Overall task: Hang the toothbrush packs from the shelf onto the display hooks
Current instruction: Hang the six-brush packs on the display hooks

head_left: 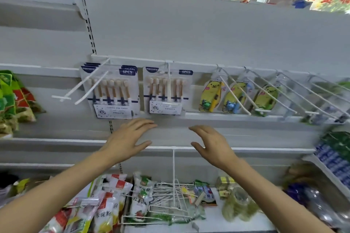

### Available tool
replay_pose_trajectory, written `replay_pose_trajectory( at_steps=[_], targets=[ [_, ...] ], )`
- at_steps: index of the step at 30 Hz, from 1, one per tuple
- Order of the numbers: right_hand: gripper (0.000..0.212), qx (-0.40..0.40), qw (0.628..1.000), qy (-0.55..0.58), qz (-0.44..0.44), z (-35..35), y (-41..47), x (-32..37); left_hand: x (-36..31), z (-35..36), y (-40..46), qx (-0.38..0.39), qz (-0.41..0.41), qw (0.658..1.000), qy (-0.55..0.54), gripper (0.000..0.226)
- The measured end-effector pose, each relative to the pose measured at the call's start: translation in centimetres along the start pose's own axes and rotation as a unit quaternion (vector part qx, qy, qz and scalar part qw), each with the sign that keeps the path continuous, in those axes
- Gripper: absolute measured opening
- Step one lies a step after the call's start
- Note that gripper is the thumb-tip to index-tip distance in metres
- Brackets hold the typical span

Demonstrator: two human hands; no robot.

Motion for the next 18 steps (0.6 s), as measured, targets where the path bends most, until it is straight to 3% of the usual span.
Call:
replay_pose_trajectory(
  at_steps=[8, 18],
  targets=[
    [0.058, -0.035, 0.998, -0.047, 0.025, -6.0, -9.5, -8.5, -14.1, 2.7, 7.3, 0.006, 0.119, 0.993, 0.003, 0.055],
    [0.059, -0.040, 0.994, -0.069, 0.072, -13.9, -23.5, -24.1, -35.3, 8.2, 15.3, -0.019, 0.185, 0.982, -0.042, 0.050]
  ],
)
Point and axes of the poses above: each hand's wrist, its own y-axis towards the middle knuckle, its own z-axis out of the palm, x = y × z, the point moved 5 cm from there along y, towards the middle knuckle, and after that the axes turned 2 degrees about z, right-handed, at the moved point
